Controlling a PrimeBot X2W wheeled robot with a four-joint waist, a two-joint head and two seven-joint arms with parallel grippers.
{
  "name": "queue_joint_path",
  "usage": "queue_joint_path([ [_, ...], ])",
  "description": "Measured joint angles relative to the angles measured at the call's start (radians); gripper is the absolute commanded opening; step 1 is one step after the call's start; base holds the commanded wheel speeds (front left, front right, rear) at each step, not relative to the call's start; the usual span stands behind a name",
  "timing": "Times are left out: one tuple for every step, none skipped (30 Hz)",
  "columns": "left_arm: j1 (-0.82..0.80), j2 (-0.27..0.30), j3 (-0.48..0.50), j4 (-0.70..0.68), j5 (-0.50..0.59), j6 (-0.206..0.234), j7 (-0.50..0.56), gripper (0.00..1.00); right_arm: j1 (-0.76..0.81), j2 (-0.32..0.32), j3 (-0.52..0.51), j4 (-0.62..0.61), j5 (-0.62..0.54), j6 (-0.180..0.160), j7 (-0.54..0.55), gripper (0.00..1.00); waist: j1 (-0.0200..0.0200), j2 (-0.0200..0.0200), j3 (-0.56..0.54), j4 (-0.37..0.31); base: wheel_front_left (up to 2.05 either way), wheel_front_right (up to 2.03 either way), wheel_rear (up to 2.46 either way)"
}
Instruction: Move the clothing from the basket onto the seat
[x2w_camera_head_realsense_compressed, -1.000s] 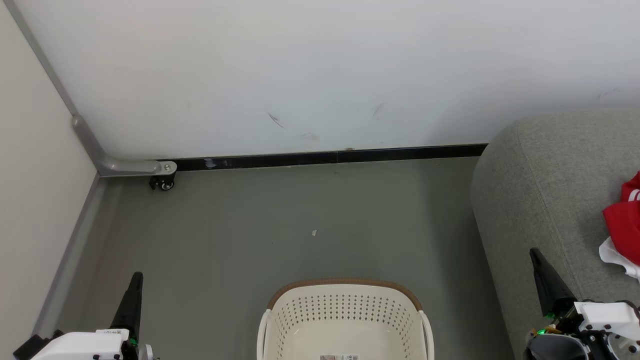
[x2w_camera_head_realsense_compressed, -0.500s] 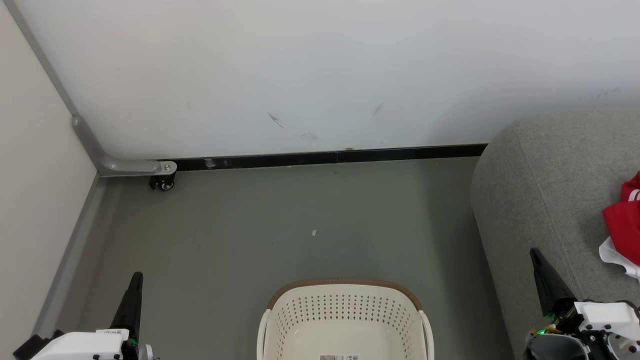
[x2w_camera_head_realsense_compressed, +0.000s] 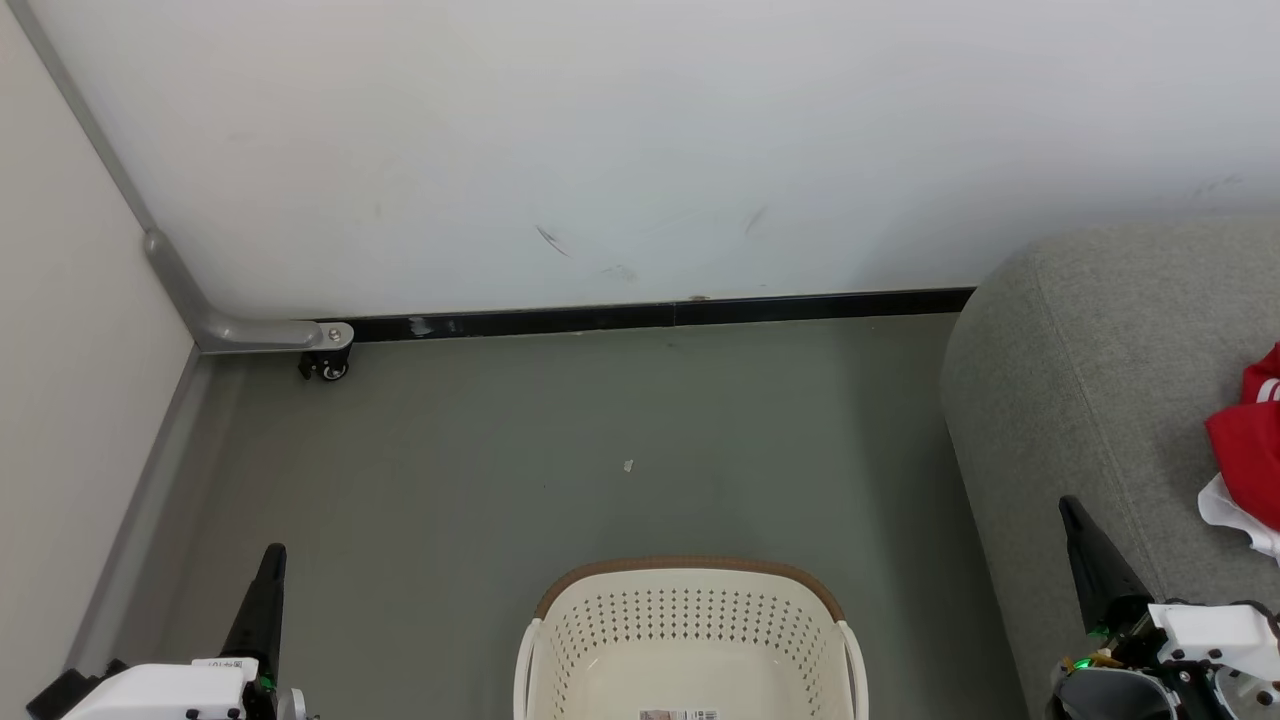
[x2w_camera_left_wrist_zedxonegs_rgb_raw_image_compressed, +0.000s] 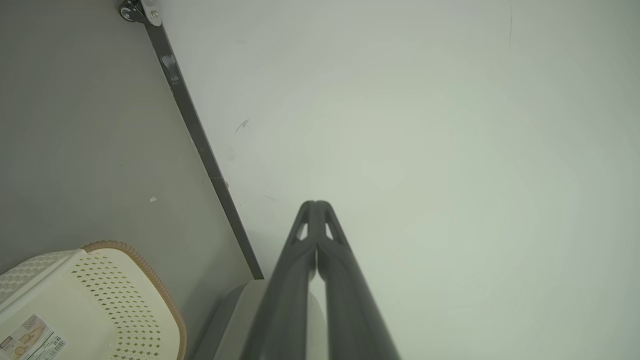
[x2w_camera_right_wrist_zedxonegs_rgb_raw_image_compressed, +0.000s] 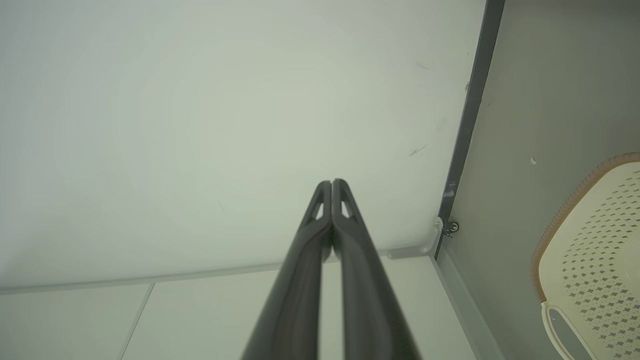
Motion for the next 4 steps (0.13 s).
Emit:
queue_joint_path([
  [0.0, 0.0, 0.0, 0.0, 0.0, 0.0, 0.0, 0.0, 0.0, 0.0, 0.0, 0.0, 0.0, 0.0, 0.0, 0.0, 0.0, 0.0, 0.0, 0.0, 0.0, 0.0, 0.0],
  [0.0, 0.0, 0.0, 0.0, 0.0, 0.0, 0.0, 0.0, 0.0, 0.0, 0.0, 0.0, 0.0, 0.0, 0.0, 0.0, 0.0, 0.0, 0.0, 0.0, 0.0, 0.0, 0.0],
  [0.0, 0.0, 0.0, 0.0, 0.0, 0.0, 0.0, 0.0, 0.0, 0.0, -0.001, 0.0, 0.0, 0.0, 0.0, 0.0, 0.0, 0.0, 0.0, 0.0, 0.0, 0.0, 0.0],
  [0.0, 0.0, 0.0, 0.0, 0.0, 0.0, 0.0, 0.0, 0.0, 0.0, -0.001, 0.0, 0.0, 0.0, 0.0, 0.0, -0.0001, 0.0, 0.0, 0.0, 0.0, 0.0, 0.0],
])
